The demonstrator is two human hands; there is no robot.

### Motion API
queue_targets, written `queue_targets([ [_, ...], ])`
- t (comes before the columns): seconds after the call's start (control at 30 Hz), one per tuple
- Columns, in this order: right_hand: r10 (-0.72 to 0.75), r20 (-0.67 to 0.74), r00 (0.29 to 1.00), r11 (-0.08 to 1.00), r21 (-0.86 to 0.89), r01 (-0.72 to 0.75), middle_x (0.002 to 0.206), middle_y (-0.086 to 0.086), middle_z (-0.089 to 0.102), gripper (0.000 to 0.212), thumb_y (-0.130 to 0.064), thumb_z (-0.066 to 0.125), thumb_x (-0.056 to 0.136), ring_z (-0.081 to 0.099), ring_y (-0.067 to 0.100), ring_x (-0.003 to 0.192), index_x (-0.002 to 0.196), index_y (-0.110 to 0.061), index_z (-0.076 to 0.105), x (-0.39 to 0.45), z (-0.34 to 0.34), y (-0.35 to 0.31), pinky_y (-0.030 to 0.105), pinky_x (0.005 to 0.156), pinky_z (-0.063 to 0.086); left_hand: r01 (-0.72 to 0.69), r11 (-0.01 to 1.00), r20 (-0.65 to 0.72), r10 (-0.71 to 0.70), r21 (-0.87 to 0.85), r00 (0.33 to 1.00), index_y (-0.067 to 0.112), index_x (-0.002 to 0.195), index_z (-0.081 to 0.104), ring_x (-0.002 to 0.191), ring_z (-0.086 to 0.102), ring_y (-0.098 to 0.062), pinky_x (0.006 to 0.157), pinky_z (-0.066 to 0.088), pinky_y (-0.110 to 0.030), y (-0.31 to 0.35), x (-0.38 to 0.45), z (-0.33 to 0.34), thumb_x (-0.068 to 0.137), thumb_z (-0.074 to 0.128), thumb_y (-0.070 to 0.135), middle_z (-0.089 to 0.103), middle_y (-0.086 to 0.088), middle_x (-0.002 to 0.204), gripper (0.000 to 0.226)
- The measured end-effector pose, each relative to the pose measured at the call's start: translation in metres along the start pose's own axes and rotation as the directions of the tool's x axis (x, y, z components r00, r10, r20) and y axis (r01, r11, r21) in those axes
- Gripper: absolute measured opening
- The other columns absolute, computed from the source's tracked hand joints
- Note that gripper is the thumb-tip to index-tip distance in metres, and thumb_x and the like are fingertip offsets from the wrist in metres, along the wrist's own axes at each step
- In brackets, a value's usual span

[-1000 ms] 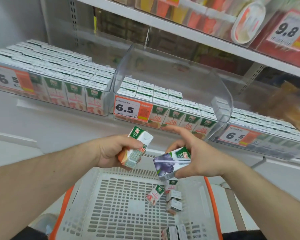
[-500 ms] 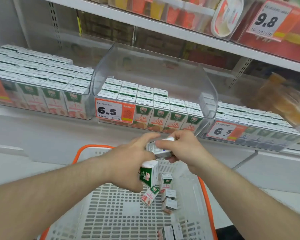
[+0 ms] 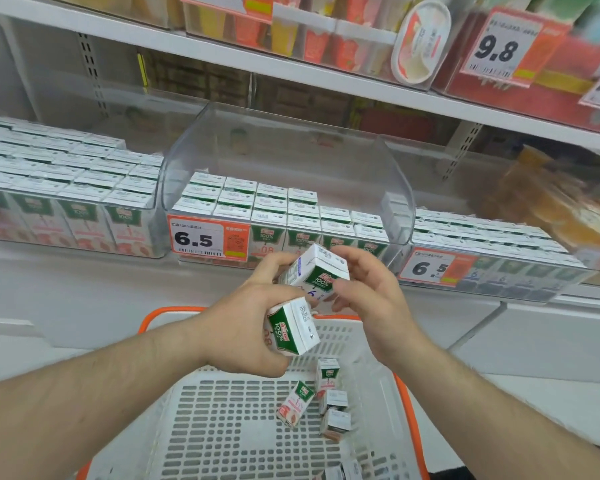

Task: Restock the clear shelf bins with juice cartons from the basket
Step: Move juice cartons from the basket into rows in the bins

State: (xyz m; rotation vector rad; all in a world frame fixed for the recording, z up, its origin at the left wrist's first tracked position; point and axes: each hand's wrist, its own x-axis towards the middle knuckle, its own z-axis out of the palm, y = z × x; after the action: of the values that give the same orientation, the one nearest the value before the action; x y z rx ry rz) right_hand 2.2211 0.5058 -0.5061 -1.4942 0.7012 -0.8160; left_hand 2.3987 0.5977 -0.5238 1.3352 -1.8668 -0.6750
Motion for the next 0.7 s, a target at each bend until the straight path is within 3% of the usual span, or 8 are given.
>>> queue_targets([
  [0.1,-0.088,-0.066,0.994,0.996,-0.029,0.086,0.104,0.001,0.067,0.061,-0.044,0.067,0.062,0.063,0.009,0.082,0.116,-0.016,0.060,-0.008,-0.004,0.000,0.018,0.064,0.049,-0.032,0.998,0.035,0.030,0.052,0.999,0.013,0.094,0.069,0.135,0.033,0.002,0.104,0.040,-0.025,0.009,0.011,0.004,0.060,0.078,0.011,0.023,0.007,0.142,0.035],
  [0.3,-0.191,-0.109,0.976,0.977,-0.115,0.179,0.105,-0.006,0.064,0.054,-0.054,0.060,0.066,0.061,-0.001,0.080,0.113,-0.027,0.056,-0.011,-0.026,-0.018,0.015,0.062,0.046,-0.060,0.990,0.049,0.055,0.128,0.997,0.016,0.095,0.069,0.130,0.038,0.001,0.102,0.039,-0.021,0.031,0.034,0.010,0.062,0.080,0.024,0.023,0.011,0.139,0.036],
  [0.43,-0.236,-0.093,0.967,0.957,-0.193,0.215,0.107,-0.003,0.061,0.045,-0.052,0.059,0.071,0.062,0.004,0.083,0.111,-0.030,0.056,-0.004,-0.052,-0.042,0.019,0.065,0.048,-0.040,0.995,-0.011,0.042,0.090,0.999,0.019,0.090,0.066,0.122,0.048,-0.003,0.094,0.046,-0.025,0.050,0.058,0.020,0.058,0.073,0.025,0.024,0.012,0.138,0.033],
  [0.53,-0.197,-0.136,0.971,0.966,-0.195,0.169,0.088,-0.008,0.065,0.022,-0.039,0.054,0.081,0.061,0.006,0.074,0.097,-0.027,0.063,0.005,-0.070,-0.059,0.019,0.062,0.045,-0.009,0.999,0.003,0.009,0.039,1.000,0.018,0.084,0.063,0.107,0.056,-0.003,0.080,0.049,-0.021,0.065,0.083,0.027,0.057,0.074,0.013,0.023,0.016,0.136,0.029],
  [0.63,-0.133,-0.173,0.976,0.899,-0.435,0.045,0.078,-0.012,0.065,0.011,-0.038,0.061,0.086,0.061,0.009,0.074,0.086,-0.028,0.065,0.016,-0.088,-0.068,0.027,0.065,0.047,0.001,0.999,0.049,-0.003,0.046,0.999,0.017,0.085,0.063,0.093,0.059,0.000,0.070,0.045,-0.014,0.075,0.111,0.036,0.057,0.072,0.014,0.026,0.010,0.134,0.029],
  [0.7,-0.140,-0.219,0.966,0.804,-0.595,-0.018,0.074,-0.007,0.064,0.009,-0.031,0.067,0.084,0.059,0.010,0.069,0.083,-0.022,0.064,0.026,-0.101,-0.071,0.024,0.059,0.046,0.014,0.999,0.059,-0.016,0.041,0.998,0.017,0.089,0.065,0.093,0.057,0.002,0.073,0.043,-0.013,0.079,0.126,0.041,0.056,0.070,0.018,0.028,0.010,0.135,0.033],
])
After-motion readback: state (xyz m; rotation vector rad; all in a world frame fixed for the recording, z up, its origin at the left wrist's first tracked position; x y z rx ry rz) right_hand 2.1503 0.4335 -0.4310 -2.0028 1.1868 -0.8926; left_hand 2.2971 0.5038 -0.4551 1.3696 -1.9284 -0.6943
